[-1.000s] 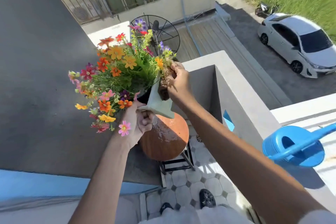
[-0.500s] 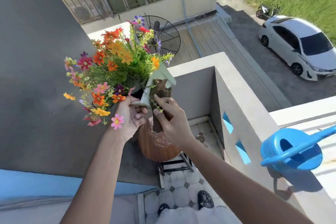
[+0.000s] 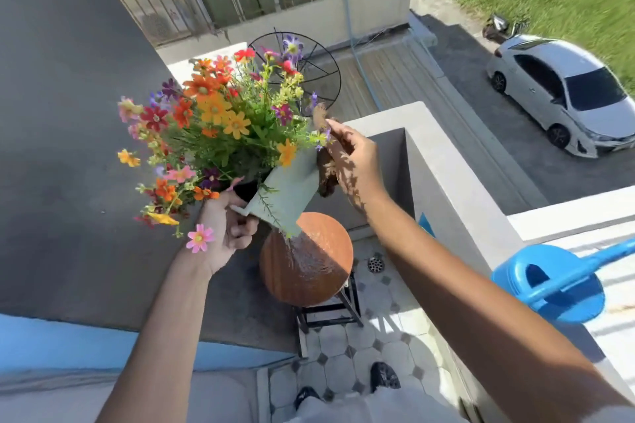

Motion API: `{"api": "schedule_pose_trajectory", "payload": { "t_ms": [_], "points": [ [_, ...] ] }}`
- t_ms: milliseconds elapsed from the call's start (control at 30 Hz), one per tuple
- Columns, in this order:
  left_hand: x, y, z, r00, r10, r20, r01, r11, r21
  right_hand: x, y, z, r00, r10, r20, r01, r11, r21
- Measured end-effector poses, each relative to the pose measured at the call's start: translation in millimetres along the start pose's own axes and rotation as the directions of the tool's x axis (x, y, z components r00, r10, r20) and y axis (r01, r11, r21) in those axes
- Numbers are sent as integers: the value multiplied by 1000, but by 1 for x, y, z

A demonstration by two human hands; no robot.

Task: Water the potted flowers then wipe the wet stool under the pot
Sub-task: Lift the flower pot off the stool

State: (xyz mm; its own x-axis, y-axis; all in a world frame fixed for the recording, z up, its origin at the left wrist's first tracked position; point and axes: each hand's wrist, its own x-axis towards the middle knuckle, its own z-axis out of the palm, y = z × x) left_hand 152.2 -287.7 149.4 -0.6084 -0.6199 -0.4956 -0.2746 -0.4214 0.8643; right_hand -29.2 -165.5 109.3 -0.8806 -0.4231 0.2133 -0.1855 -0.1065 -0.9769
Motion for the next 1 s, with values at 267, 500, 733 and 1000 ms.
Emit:
{"api": "schedule_pose_trajectory", "payload": {
  "t_ms": [267, 500, 733, 1000],
  "points": [
    [3, 22, -19, 994, 86, -60, -73, 979, 190, 5, -25, -10, 887, 309, 342, -414, 860, 298],
    [1, 19, -14, 997, 54, -54, -37, 958, 285, 11, -18, -24, 796, 358, 488, -403, 915, -14],
    [7, 10, -11, 996, 27, -80, 2, 941, 339, -9, -20, -24, 812, 463, 356, -455, 883, -111],
    [27, -6, -7, 960, 79, -269, -54, 994, 98, -13, 1, -5, 879, 464, 107, -462, 886, -44]
  ]
}}
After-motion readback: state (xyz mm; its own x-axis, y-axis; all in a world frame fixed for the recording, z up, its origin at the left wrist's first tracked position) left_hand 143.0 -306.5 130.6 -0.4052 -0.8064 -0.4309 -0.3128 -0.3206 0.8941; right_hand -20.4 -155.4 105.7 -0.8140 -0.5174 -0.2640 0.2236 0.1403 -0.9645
